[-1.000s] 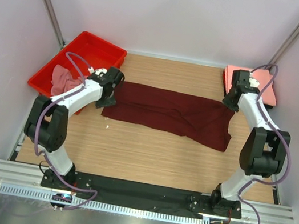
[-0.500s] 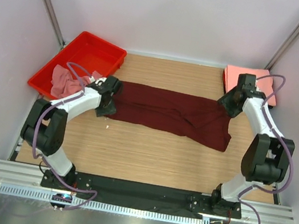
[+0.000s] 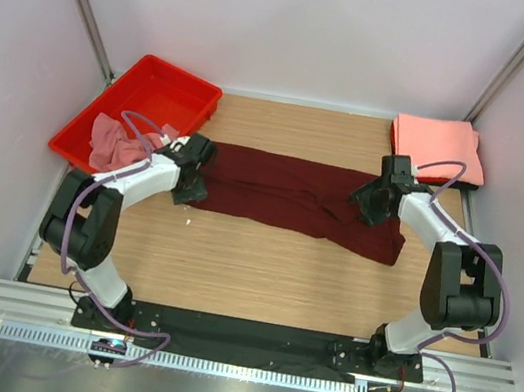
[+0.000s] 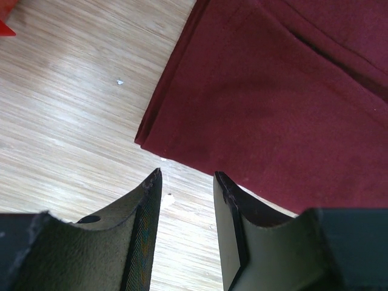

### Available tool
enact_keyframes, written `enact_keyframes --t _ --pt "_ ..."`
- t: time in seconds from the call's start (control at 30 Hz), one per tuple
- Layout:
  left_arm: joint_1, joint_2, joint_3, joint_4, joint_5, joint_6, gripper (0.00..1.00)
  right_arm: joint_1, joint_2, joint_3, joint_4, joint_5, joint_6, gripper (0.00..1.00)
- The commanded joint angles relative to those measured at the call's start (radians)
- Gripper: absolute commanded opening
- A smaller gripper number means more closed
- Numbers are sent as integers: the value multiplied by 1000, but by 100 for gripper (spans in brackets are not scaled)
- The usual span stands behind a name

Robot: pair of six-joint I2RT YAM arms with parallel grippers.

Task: Fold and stack the t-shirts
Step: Fold the tshirt

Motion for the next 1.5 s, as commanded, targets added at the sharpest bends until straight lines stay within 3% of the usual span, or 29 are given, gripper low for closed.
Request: enact_keyframes --t 0.0,0.63,1.2,1.37,1.47 --pt "-10 -41 0 31 1 -4 41 19 -16 -21 85 55 83 55" --pt "-29 -59 23 23 12 -11 41 72 30 -90 175 129 169 53" --pt "-45 -79 31 5 -7 -20 41 92 49 -20 244 106 180 49" --pt "-56 -81 39 2 -10 -23 41 94 122 63 322 39 86 45" --pt "-68 -84 43 -1 -11 -23 41 92 158 157 211 31 -26 43"
